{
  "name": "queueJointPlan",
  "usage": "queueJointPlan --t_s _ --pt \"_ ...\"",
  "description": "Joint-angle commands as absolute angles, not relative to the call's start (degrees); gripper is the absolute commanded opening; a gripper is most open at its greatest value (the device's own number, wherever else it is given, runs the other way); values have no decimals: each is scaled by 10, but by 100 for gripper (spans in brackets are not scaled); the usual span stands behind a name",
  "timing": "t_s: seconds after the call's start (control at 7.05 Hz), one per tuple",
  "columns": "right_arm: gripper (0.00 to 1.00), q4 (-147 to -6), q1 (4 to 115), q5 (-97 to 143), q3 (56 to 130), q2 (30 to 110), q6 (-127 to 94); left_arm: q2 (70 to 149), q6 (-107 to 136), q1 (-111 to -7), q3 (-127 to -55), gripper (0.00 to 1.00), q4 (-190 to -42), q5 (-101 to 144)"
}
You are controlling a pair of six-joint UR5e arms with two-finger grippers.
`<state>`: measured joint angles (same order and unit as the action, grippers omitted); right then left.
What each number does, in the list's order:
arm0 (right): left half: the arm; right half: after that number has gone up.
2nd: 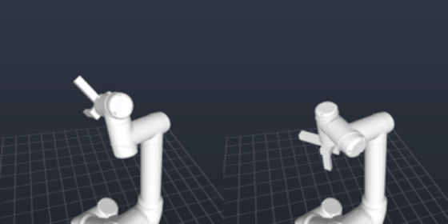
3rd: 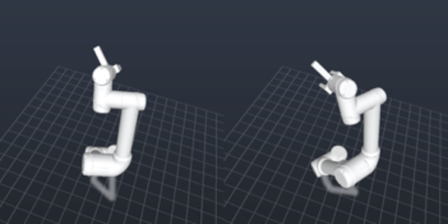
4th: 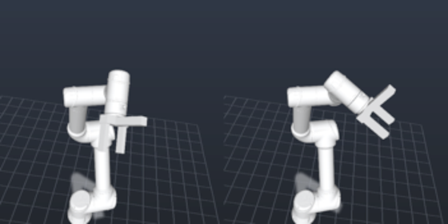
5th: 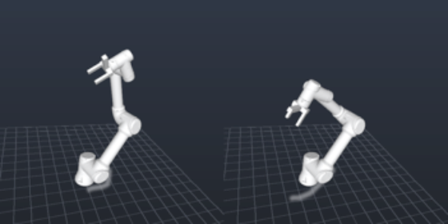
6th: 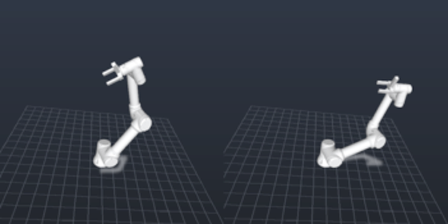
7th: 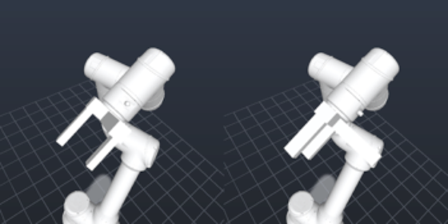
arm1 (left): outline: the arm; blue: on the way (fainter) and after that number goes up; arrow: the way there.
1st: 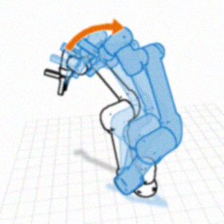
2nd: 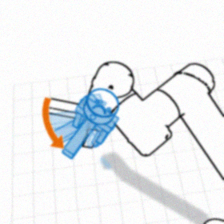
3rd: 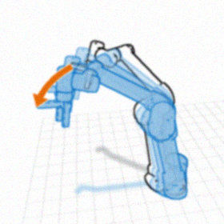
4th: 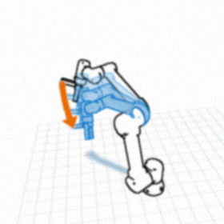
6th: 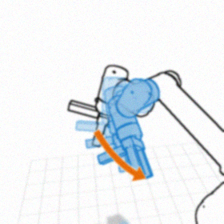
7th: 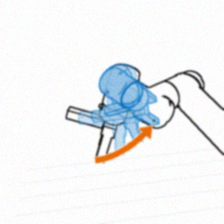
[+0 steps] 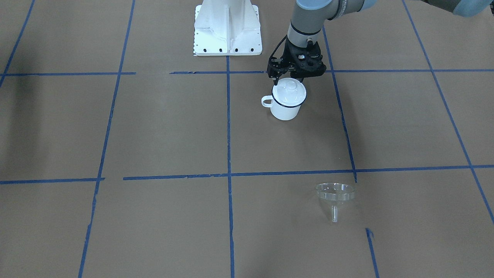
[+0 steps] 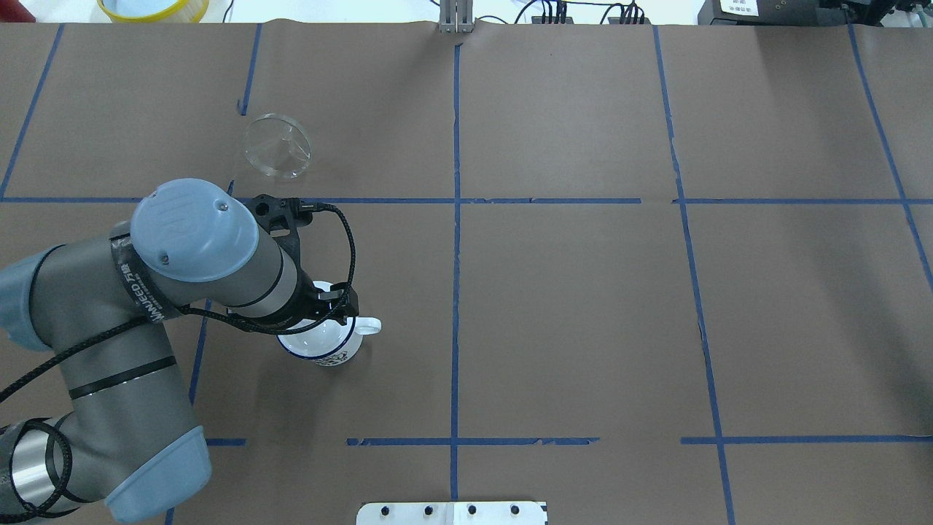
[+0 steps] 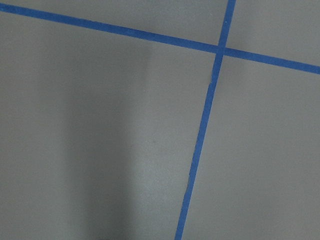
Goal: Place funnel on cup
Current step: 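Move the left gripper down over the white lid on the mug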
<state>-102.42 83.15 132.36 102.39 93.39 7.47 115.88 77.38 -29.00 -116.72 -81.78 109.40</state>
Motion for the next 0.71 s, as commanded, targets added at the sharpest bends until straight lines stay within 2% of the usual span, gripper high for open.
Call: queueJointPlan --t_s 0.0,0.57 --pt "100 -1024 831 1324 1024 934 75 1158 773 -289 -1167 68 -818 1094" --pt "100 -1024 831 1324 1023 934 75 1155 767 -295 -1167 67 -817 1093"
